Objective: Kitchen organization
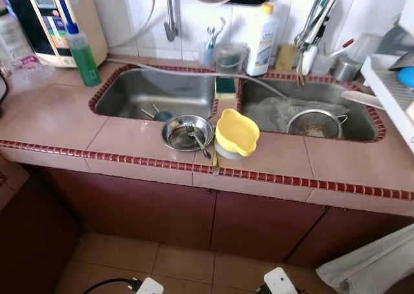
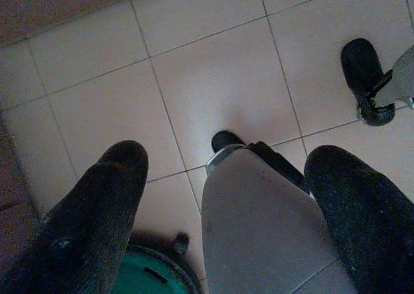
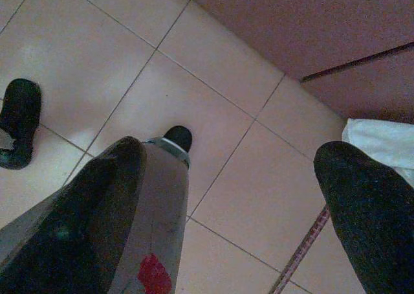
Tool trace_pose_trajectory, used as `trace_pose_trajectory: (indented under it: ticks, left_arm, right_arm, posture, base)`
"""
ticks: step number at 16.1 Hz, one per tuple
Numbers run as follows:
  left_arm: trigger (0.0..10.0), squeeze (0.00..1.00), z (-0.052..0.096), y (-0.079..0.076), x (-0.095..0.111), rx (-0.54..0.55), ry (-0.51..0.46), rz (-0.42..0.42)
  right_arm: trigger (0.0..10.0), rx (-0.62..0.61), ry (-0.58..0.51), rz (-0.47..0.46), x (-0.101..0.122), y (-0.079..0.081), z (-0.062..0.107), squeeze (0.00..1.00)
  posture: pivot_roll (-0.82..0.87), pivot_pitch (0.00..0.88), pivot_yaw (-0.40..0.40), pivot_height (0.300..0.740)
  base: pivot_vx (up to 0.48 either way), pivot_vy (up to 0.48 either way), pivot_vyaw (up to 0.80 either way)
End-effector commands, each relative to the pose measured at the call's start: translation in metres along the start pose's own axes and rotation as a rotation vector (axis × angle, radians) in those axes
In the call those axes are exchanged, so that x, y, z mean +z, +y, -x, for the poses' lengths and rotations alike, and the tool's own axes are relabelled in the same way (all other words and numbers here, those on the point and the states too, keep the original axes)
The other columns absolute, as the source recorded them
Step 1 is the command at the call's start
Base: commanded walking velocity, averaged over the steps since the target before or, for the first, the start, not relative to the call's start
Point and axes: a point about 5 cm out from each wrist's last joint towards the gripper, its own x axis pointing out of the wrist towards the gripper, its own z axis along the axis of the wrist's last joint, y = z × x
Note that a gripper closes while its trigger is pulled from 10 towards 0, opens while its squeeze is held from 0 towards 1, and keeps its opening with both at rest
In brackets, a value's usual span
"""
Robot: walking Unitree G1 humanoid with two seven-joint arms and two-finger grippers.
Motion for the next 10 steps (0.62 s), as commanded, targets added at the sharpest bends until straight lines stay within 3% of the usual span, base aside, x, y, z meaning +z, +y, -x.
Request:
trace_pose_trajectory:
  ticks: [1,10]
  left_arm:
    - [10.0,0.00,0.000,-0.002,-0.006,-0.002,0.029,-0.014]
    - [10.0,0.00,0.001,-0.009,-0.008,-0.068,0.013,0.079]
  right_arm:
    - [10.0,0.012,0.031,0.007,-0.009,0.005,0.001,0.00]
    - [10.0,-0.008,0.077,0.010,-0.020,-0.008,0.004,0.00]
  posture:
    - [-0.11,0.000,0.015,0.740]
    - [-0.10,0.000,0.008,0.740]
  base:
    - [0.000,0.000,0.00]
    - [0.000,0.000,0.00]
